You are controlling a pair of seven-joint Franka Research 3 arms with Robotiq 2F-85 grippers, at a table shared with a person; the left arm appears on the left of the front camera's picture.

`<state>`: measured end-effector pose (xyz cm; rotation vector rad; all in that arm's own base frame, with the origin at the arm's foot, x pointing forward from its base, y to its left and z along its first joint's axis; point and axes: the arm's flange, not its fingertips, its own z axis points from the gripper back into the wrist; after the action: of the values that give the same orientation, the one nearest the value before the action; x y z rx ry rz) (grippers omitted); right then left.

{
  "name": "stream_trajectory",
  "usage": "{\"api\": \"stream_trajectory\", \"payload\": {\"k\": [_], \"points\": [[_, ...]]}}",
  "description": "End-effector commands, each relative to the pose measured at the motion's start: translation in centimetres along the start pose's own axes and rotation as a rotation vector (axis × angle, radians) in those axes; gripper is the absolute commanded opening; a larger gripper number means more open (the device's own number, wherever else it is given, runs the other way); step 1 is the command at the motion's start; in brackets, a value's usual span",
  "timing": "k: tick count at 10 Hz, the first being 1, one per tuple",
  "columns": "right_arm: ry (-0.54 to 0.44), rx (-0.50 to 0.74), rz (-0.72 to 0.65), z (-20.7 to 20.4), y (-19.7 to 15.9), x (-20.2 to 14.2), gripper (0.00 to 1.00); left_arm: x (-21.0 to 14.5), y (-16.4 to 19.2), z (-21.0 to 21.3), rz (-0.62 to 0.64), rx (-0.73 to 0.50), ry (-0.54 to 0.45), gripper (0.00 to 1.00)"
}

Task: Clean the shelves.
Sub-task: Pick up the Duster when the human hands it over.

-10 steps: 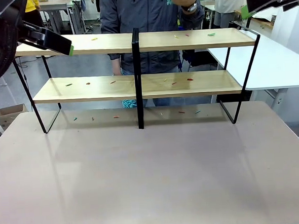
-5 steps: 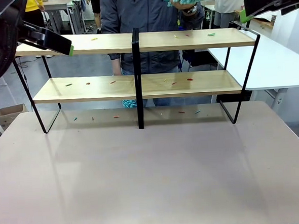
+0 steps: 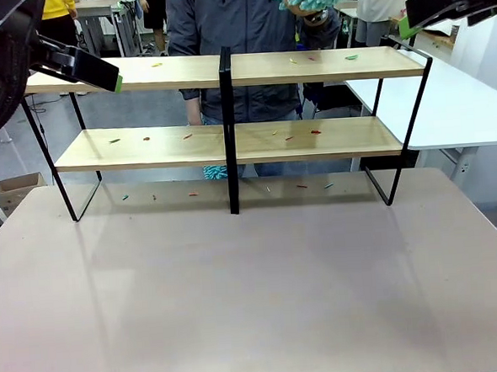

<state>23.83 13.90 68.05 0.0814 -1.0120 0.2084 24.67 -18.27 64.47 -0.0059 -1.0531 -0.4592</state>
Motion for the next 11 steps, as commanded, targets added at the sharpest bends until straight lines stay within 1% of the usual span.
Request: {"api": "stream_trajectory", "payload": {"k": [1,2,3,4,5,6,7,8,9,10,11], "points": [[-0.001,0.003,0.001,0.1,0.1,0.0,1.00,0.0,0.0,0.0,0.000,0.000,0.000,1.00],[0.000,0.000,0.000,0.0,0.0,0.0,1.00,0.0,0.0,0.0,0.000,0.000,0.000,1.00],[0.045,0.080,-0.123,-0.3,-1.7,0.7,1.00,0.0,0.0,0.0,0.000,0.000,0.000,1.00],[0.184,0.283,-0.367,-1.3,-5.7,2.7,1.00,0.0,0.0,0.0,0.000,0.000,0.000,1.00],[0.304,0.388,-0.571,-2.7,-9.4,3.4,1.00,0.0,0.0,0.0,0.000,0.000,0.000,1.00],[0.277,0.327,-0.643,-2.7,-10.3,3.0,1.00,0.0,0.0,0.0,0.000,0.000,0.000,1.00],[0.118,0.204,-0.284,-2.1,-6.0,1.1,1.00,0.0,0.0,0.0,0.000,0.000,0.000,1.00],[0.180,0.282,-0.424,-3.3,-9.5,1.6,1.00,0.0,0.0,0.0,0.000,0.000,0.000,1.00],[0.238,0.371,-0.540,-5.1,-11.0,3.0,1.00,0.0,0.0,0.0,0.000,0.000,0.000,1.00],[0.301,0.517,-0.741,-8.3,-14.2,4.8,1.00,0.0,0.0,0.0,0.000,0.000,0.000,1.00],[0.281,0.667,-0.866,-11.9,-16.6,6.3,1.00,0.0,0.0,0.0,0.000,0.000,0.000,1.00]]}}
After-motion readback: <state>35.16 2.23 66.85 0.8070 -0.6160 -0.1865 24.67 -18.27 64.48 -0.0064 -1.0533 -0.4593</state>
